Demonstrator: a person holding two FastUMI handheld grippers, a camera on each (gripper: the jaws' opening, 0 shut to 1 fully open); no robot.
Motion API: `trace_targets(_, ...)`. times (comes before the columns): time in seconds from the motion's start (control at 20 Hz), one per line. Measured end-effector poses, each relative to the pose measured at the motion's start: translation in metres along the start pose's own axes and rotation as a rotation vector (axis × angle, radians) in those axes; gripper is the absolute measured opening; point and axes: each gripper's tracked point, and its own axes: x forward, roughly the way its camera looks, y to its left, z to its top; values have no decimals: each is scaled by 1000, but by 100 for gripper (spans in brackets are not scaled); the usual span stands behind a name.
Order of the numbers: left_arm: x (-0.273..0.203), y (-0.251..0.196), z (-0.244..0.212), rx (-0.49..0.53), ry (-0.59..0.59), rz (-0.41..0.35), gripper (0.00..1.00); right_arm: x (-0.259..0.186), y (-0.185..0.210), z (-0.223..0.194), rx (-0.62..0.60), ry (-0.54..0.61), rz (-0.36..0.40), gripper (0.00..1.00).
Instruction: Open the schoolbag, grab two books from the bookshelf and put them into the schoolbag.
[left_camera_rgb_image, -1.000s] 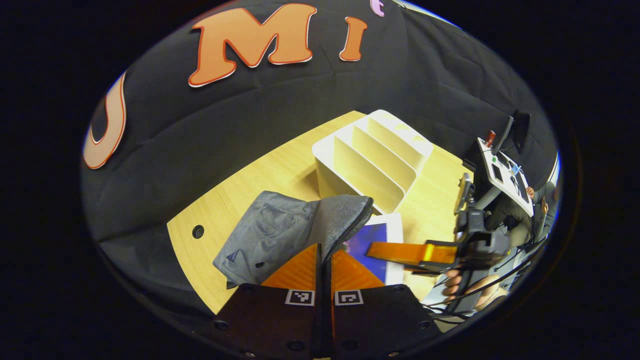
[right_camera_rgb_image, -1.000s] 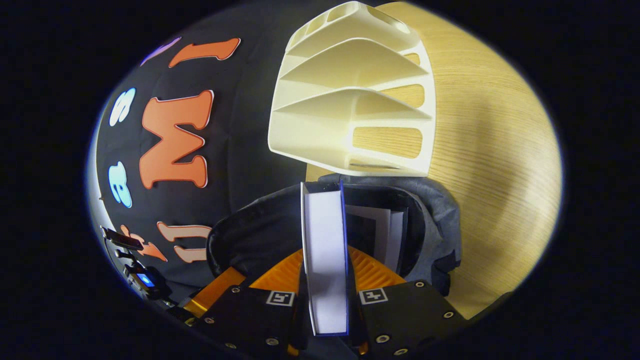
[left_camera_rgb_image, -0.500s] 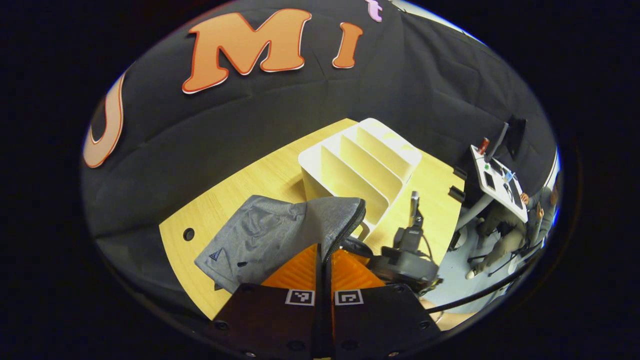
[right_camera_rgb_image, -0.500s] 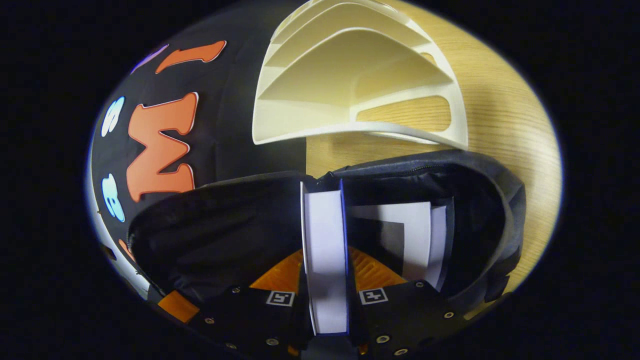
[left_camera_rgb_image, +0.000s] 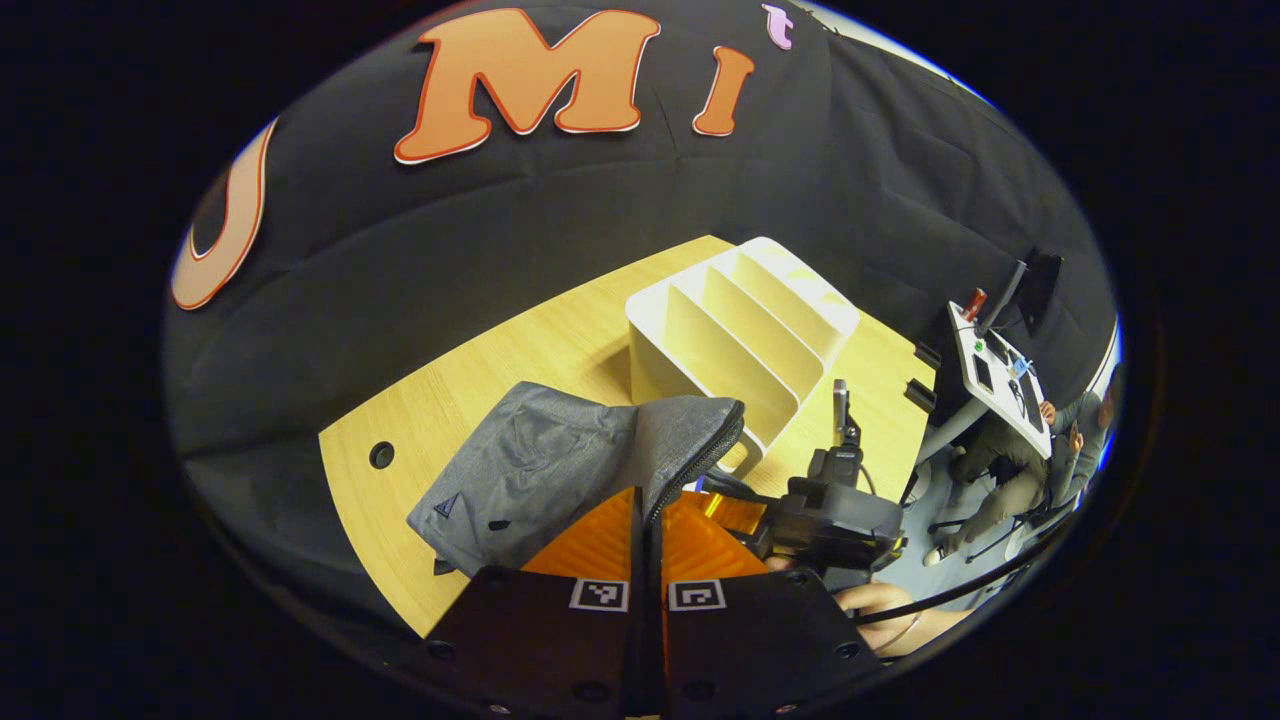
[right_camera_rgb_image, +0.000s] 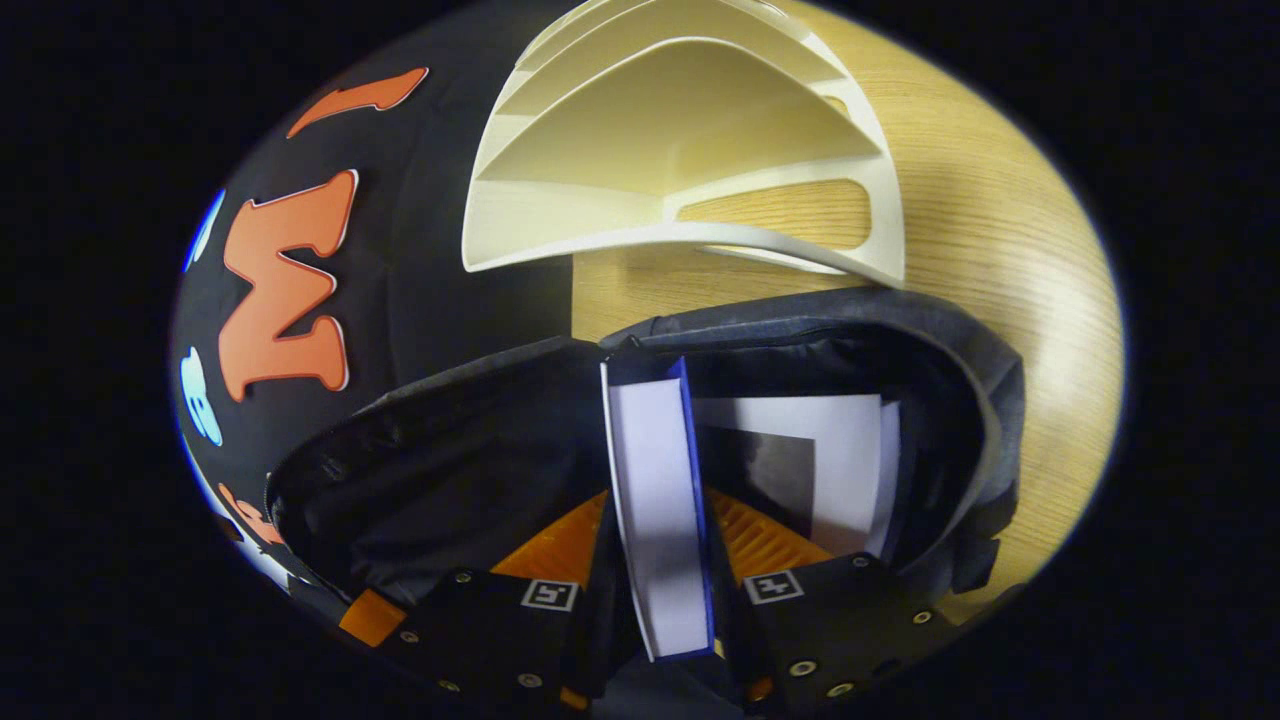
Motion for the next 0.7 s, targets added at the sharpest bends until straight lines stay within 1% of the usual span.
trace_targets(0.05, -1, -1, -2, -5, 0, -3, 1, -9, 1, -3, 0, 19, 0, 63)
trace_targets(0.1, -1, -2, -4, -8, 1, -7, 1, -16, 3, -3, 4, 34, -1, 89)
trace_targets(0.15, -1, -2, -6, -10, 2, -7, 1, -24, 2, -3, -1, 41, -8, 79)
trace_targets(0.2, -1, -3, -7, -12, 0, -7, 1, -33, 3, -1, -14, 45, -12, 98)
trace_targets(0.25, -1, -4, -8, -16, 0, -7, 1, -46, 7, 1, -30, 51, -8, 99)
trace_targets(0.4, -1, -9, -15, -24, 6, -8, 1, -83, 9, 13, -107, 59, -21, 99)
trace_targets(0.5, 1, -14, -20, -29, 17, -6, 1, -107, 3, 24, -167, 68, -45, 99)
trace_targets(0.6, 2, -20, -27, -48, 31, -7, 1, -129, -2, 38, -199, 72, -67, 99)
trace_targets(0.7, 4, -29, -38, -76, 48, -20, 5, -147, -11, 54, -250, 75, -106, 99)
